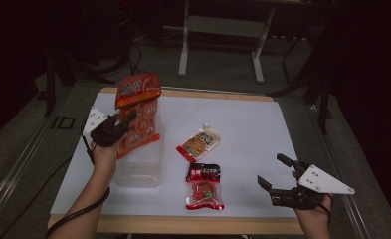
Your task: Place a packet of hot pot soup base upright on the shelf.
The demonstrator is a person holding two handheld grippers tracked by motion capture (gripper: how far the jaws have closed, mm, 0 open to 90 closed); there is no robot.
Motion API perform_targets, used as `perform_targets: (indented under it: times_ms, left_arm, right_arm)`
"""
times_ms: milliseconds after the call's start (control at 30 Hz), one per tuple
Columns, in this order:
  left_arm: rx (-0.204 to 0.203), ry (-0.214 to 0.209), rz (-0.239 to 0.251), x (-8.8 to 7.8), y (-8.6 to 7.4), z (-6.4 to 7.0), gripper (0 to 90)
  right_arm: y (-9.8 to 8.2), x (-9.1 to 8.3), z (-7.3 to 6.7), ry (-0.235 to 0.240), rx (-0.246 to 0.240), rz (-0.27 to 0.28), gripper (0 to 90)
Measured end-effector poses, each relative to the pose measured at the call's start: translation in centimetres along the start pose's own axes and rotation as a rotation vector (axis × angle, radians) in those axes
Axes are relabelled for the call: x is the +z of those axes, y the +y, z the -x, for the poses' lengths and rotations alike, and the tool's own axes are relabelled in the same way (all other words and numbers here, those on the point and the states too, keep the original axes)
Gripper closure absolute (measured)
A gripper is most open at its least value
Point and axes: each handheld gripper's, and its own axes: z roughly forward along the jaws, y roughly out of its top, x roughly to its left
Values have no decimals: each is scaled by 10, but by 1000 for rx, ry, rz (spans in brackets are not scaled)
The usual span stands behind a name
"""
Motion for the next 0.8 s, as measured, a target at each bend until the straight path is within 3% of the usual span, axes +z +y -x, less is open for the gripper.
perform_targets:
  times_ms: [200,467,633,800]
  left_arm:
    - [60,-21,-76,8,0,4,712]
    - [32,-32,-122,4,2,-4,711]
    - [61,-55,-140,1,2,-6,711]
    - [59,-57,-156,-3,1,-8,710]
  right_arm:
    - [-1,0,1,1,5,1,130]
    - [1,-2,1,2,3,5,131]
    - [1,-1,0,8,3,0,131]
    - [0,0,0,12,3,-7,131]
